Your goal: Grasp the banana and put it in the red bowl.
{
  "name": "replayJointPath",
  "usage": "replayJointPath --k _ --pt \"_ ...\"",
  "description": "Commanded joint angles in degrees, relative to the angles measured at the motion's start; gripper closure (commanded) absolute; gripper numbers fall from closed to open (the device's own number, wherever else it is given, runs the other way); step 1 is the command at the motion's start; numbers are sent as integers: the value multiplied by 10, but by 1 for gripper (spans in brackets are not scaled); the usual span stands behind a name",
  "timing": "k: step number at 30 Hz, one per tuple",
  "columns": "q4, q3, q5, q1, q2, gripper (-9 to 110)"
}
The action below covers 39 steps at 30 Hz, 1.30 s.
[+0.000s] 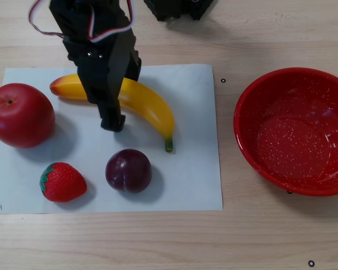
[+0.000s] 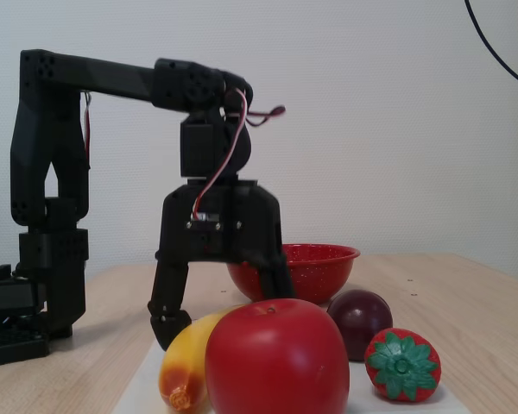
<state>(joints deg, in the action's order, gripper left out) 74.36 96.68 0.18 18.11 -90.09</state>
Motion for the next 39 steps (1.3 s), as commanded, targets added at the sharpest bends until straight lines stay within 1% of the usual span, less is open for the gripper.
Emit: replayJointPath --k 1,7,8,12,30,35,39 --pt "-12 -14 -10 -4 -25 76" --pt "-7 4 -14 3 -37 100" --pt "-7 6 -14 5 -40 101" --pt "16 11 -18 11 -62 101" --pt "349 -177 -29 1 -167 101" --pt "349 -199 -14 5 -204 101" --pt "349 -229 -17 -12 -232 101"
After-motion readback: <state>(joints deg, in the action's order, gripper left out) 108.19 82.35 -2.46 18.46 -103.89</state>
